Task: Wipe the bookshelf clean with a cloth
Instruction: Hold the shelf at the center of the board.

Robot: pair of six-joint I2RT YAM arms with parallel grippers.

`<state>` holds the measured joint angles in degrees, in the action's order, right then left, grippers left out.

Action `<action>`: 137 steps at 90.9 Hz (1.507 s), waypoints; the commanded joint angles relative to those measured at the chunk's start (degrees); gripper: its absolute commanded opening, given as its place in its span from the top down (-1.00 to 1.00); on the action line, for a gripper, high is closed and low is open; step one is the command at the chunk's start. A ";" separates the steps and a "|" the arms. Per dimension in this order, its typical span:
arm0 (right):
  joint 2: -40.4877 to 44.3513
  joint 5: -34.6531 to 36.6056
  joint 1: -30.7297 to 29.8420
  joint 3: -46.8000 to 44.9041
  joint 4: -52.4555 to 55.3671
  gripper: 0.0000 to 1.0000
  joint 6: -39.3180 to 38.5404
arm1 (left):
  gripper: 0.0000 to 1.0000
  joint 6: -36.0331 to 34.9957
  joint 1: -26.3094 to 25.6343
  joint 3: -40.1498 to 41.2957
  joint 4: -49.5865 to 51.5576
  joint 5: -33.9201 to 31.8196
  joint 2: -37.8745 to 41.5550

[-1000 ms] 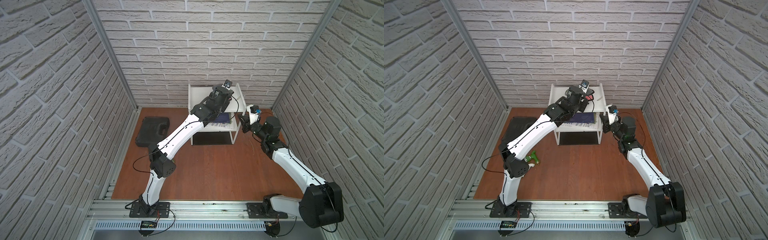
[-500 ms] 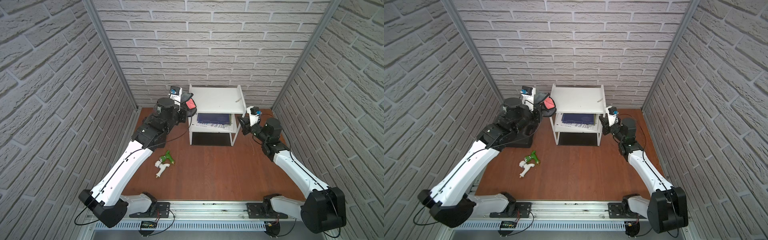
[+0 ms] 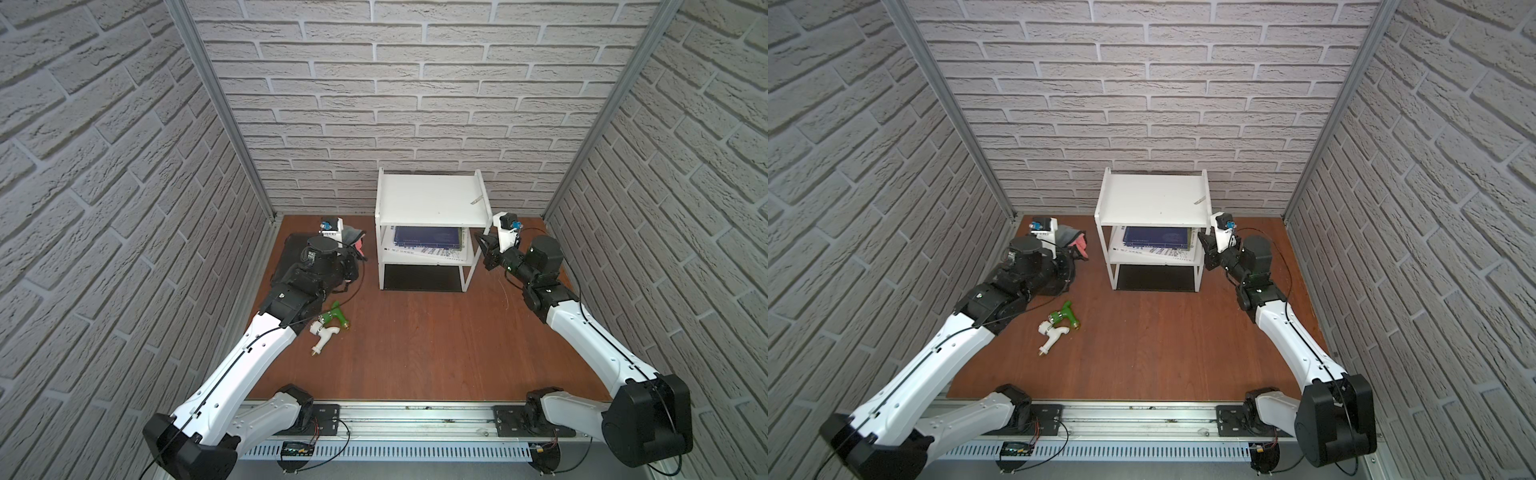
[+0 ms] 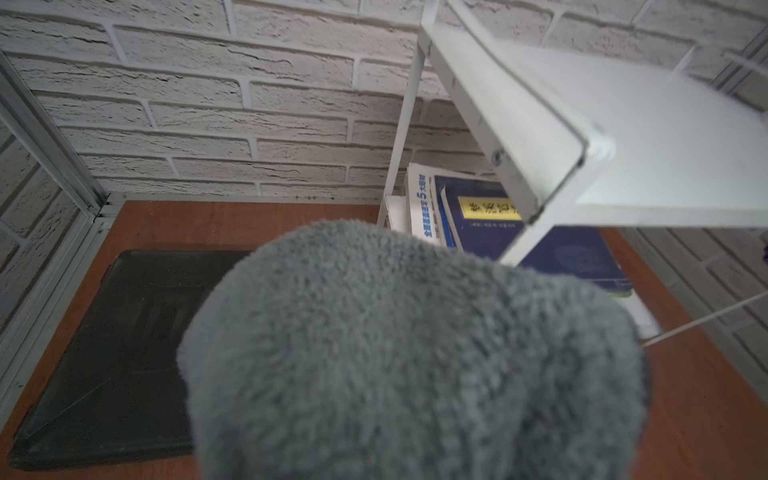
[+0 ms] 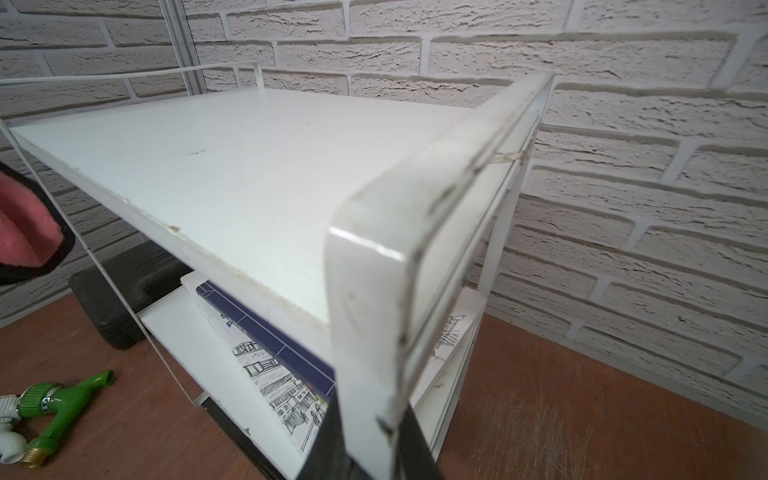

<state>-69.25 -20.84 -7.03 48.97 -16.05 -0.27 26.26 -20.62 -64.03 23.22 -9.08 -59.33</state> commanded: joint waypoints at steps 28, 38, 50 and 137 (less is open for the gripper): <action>-2.39 -1.31 -0.81 0.15 5.69 0.86 5.23 | 1.00 -5.52 5.13 -32.04 1.57 18.38 -23.81; -2.36 -1.34 -0.78 0.43 6.01 0.86 5.06 | 1.00 -7.14 5.85 -41.34 4.36 14.77 -32.93; -1.90 -1.61 -0.80 0.39 6.21 0.85 5.15 | 1.00 -9.19 7.30 -57.47 8.81 13.06 -46.16; 1.76 -3.25 -0.84 -0.61 7.88 0.94 3.30 | 1.00 -6.45 7.21 -27.71 -4.93 19.83 -23.55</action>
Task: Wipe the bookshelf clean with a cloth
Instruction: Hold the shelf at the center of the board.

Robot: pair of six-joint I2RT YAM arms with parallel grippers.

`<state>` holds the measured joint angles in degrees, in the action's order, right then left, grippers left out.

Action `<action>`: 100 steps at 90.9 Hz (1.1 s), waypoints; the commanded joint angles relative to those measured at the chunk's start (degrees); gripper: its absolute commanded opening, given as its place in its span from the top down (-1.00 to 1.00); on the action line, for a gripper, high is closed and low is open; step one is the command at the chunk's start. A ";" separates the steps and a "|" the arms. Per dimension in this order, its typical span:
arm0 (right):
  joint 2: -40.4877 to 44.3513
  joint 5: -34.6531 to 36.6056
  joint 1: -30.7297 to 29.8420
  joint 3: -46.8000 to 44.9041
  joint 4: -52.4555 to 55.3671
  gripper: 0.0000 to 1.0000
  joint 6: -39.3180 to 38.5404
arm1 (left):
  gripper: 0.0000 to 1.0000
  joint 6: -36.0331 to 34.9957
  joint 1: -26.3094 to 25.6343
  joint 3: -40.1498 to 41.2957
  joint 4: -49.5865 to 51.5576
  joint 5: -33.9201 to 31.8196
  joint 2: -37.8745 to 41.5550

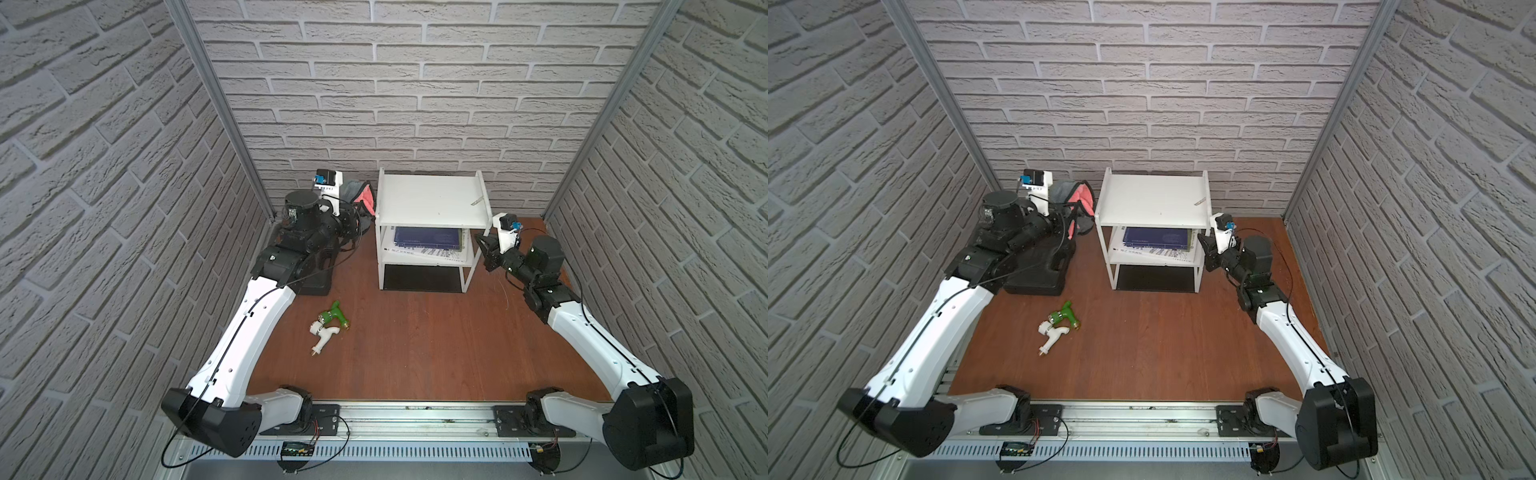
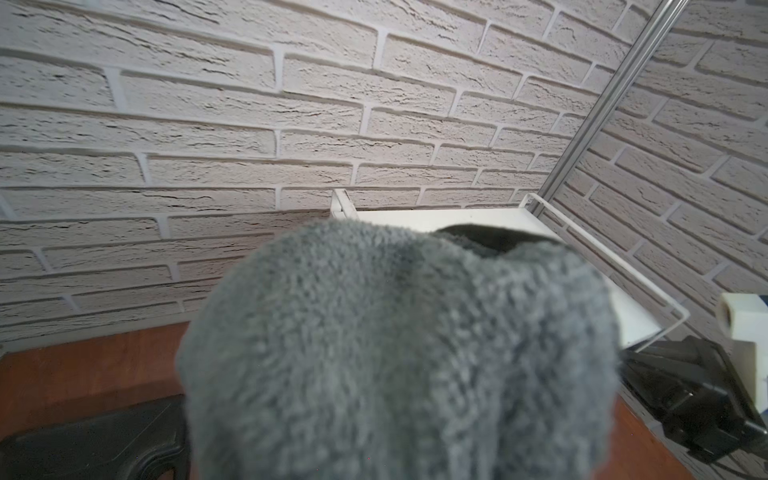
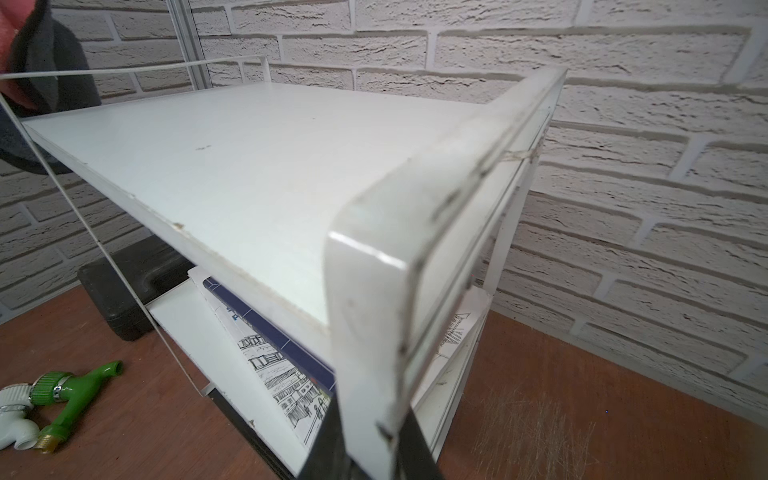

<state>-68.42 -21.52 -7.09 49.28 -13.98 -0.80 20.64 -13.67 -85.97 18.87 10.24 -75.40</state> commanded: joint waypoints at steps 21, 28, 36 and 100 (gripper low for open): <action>0.77 -2.99 -0.81 -1.54 5.12 0.95 4.12 | 1.00 -3.32 0.32 -24.82 8.26 9.55 -24.72; 0.10 -2.76 -0.79 -1.42 4.96 0.94 4.04 | 1.00 -3.28 0.31 -30.53 14.37 8.00 -28.86; -0.42 -3.82 -0.77 -0.59 6.29 0.94 3.35 | 1.00 -3.39 0.00 -28.94 15.06 5.87 -26.88; 16.68 5.74 -0.73 -3.69 14.56 -0.39 1.37 | 1.00 1.35 -4.14 10.51 10.16 -10.67 17.64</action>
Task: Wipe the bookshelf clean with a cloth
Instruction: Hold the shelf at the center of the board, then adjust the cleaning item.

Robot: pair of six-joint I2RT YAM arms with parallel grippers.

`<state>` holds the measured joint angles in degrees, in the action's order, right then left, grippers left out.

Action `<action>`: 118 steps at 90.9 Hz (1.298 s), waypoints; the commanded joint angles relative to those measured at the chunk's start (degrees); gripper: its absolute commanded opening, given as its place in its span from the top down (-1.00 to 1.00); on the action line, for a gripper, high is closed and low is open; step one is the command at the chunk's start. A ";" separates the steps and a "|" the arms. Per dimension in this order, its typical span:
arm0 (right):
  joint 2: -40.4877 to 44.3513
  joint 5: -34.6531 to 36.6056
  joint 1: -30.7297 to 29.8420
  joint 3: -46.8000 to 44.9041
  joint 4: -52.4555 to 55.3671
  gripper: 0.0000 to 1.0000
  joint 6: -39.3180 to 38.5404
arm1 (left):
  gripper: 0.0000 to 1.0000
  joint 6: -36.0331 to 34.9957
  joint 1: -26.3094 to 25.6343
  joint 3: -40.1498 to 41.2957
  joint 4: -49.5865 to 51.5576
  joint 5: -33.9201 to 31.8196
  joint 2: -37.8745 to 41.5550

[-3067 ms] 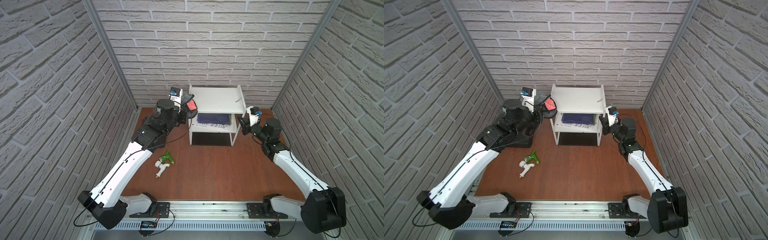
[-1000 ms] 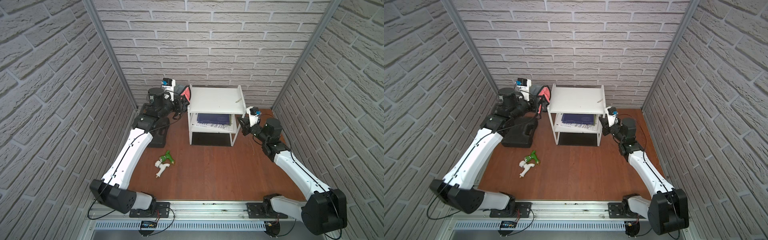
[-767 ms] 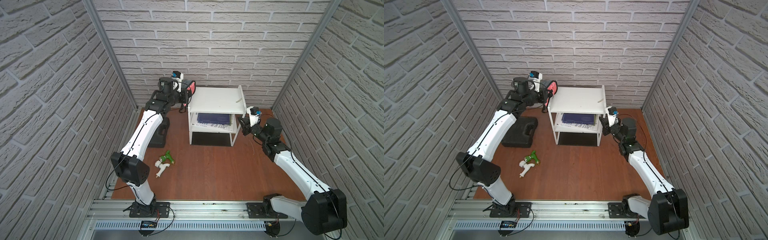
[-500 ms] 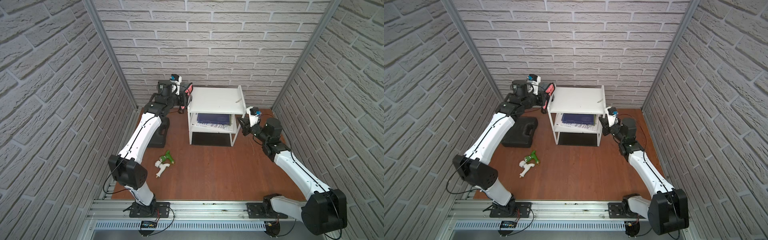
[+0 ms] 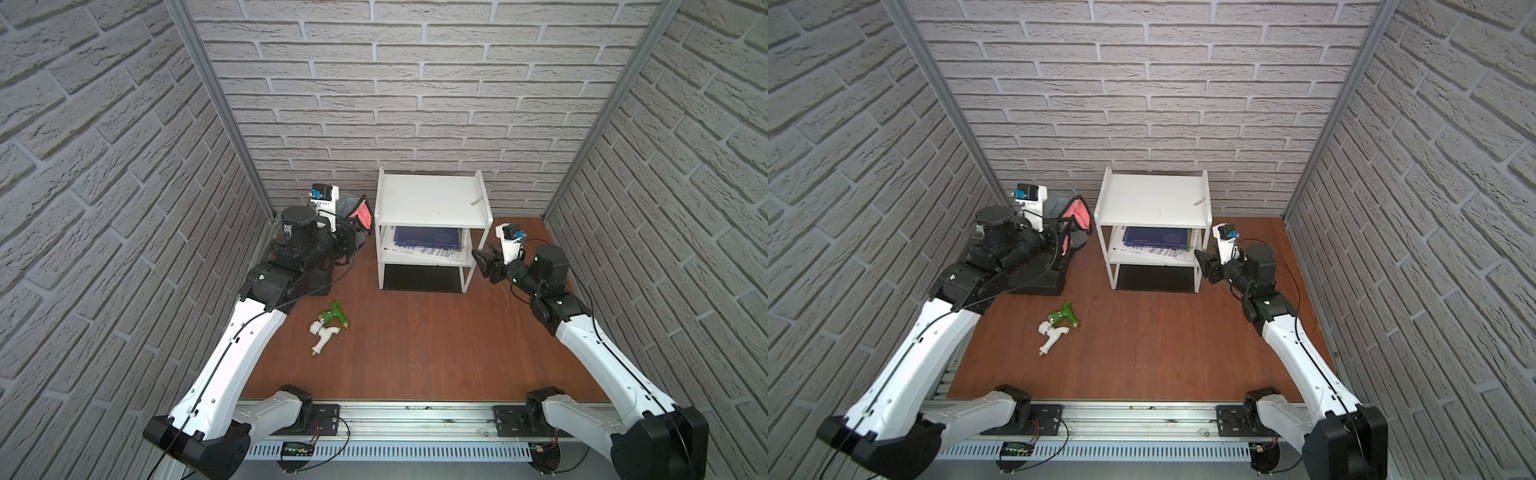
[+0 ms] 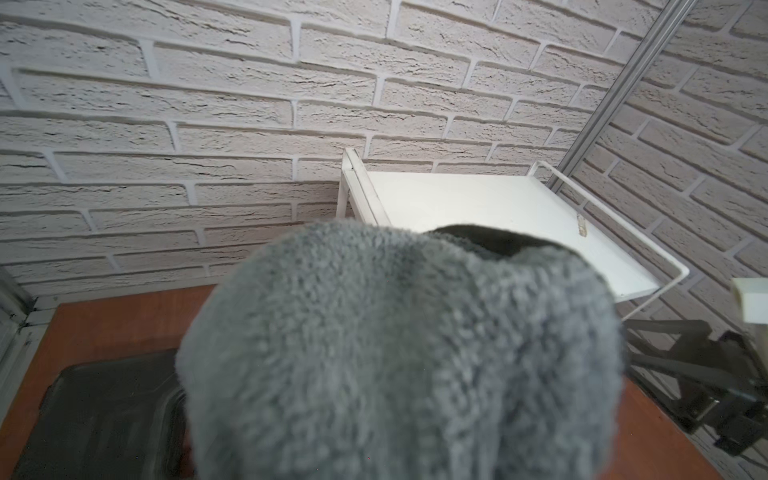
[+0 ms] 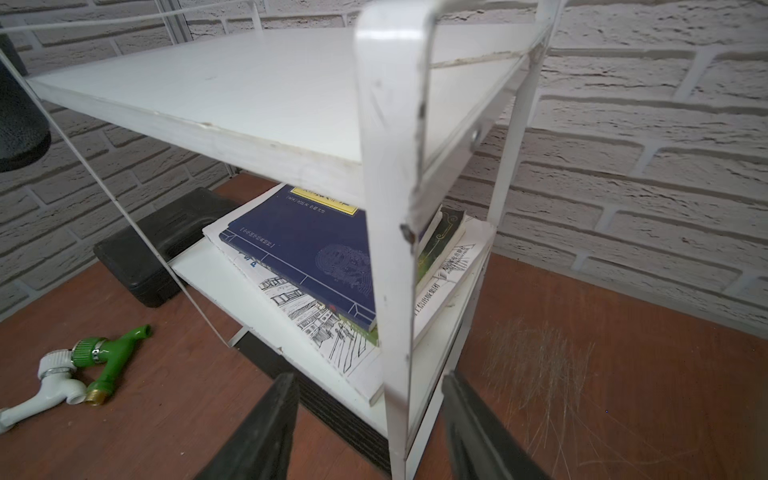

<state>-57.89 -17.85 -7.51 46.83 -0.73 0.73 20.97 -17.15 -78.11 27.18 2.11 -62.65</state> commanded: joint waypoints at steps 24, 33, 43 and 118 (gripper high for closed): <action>12.56 -27.56 -1.68 -6.47 -24.22 -0.49 8.18 | 1.00 5.11 -4.84 8.97 -6.37 25.65 10.12; 8.70 -32.90 -7.07 -5.28 -31.14 -0.49 6.20 | 1.00 4.67 -8.99 7.73 -9.13 30.66 6.61; 4.68 -27.18 -15.17 -0.33 -21.81 -0.49 -8.97 | 1.00 3.62 -13.18 6.18 -9.93 31.10 3.18; -8.66 -3.89 -24.88 14.48 -11.52 0.87 -17.17 | -0.57 3.07 -14.13 4.05 -9.75 29.84 -6.16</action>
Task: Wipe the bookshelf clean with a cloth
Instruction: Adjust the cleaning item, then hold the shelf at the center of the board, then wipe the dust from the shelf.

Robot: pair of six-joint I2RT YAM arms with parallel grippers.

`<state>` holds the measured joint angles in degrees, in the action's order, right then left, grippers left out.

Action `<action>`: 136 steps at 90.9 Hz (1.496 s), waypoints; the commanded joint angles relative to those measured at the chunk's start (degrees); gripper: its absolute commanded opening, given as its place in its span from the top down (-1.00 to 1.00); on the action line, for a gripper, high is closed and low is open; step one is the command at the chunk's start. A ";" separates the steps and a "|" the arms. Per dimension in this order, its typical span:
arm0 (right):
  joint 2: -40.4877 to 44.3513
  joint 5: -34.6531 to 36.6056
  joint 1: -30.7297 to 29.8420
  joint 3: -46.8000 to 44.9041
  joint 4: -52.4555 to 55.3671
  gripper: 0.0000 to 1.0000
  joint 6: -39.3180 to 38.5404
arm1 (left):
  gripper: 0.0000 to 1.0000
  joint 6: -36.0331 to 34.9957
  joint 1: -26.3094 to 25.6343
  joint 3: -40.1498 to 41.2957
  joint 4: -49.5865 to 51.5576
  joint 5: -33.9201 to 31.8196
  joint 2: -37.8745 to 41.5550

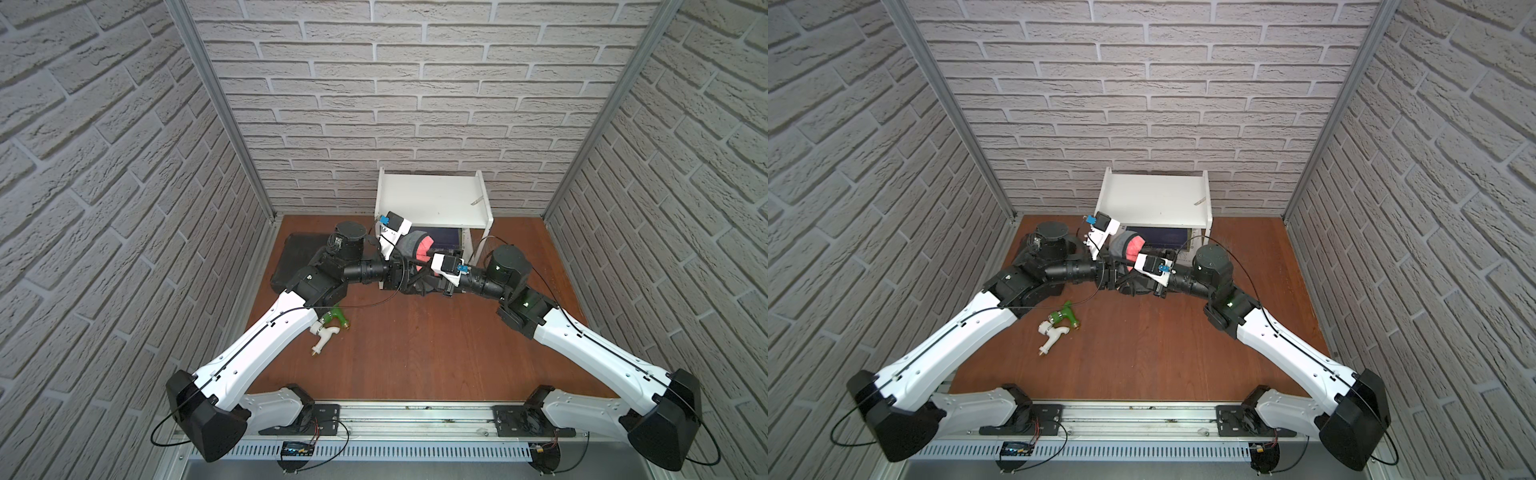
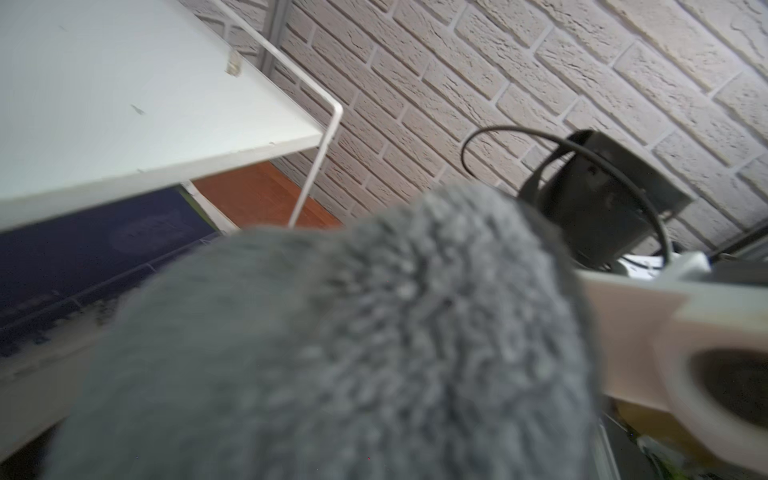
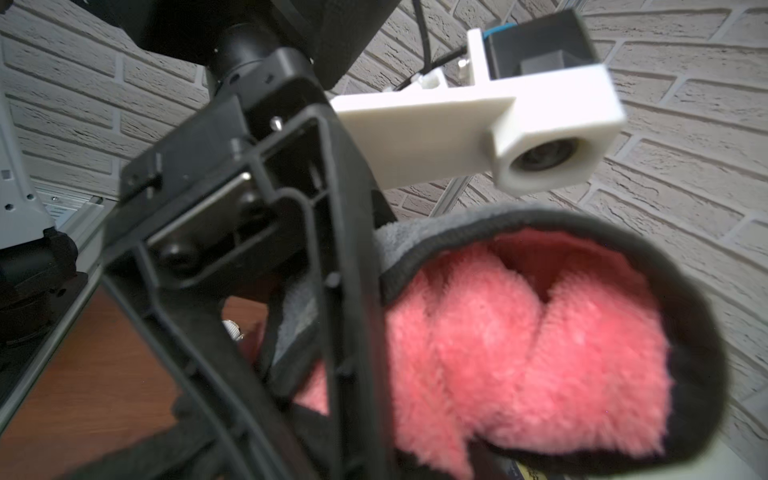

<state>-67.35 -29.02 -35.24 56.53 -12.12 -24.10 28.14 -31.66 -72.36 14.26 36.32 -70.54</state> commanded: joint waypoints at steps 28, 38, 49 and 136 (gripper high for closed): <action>-2.16 23.48 14.55 16.08 18.69 0.95 8.85 | -0.88 -8.66 6.48 5.28 -0.79 -29.12 12.18; -13.31 19.38 12.61 30.12 27.87 0.94 8.89 | -0.76 -11.80 6.61 3.44 -0.31 -35.53 9.94; -26.24 27.88 6.34 47.67 39.15 0.95 5.30 | -0.66 -13.04 6.80 0.30 -0.82 -38.71 5.32; -29.12 57.34 7.88 48.99 35.12 0.95 -5.91 | 0.49 -20.87 8.11 -15.97 9.86 -36.50 -10.11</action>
<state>-98.83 12.97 -30.11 106.78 23.79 -24.27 8.38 -23.57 -87.13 22.92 -0.03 -79.72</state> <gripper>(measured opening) 0.107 0.280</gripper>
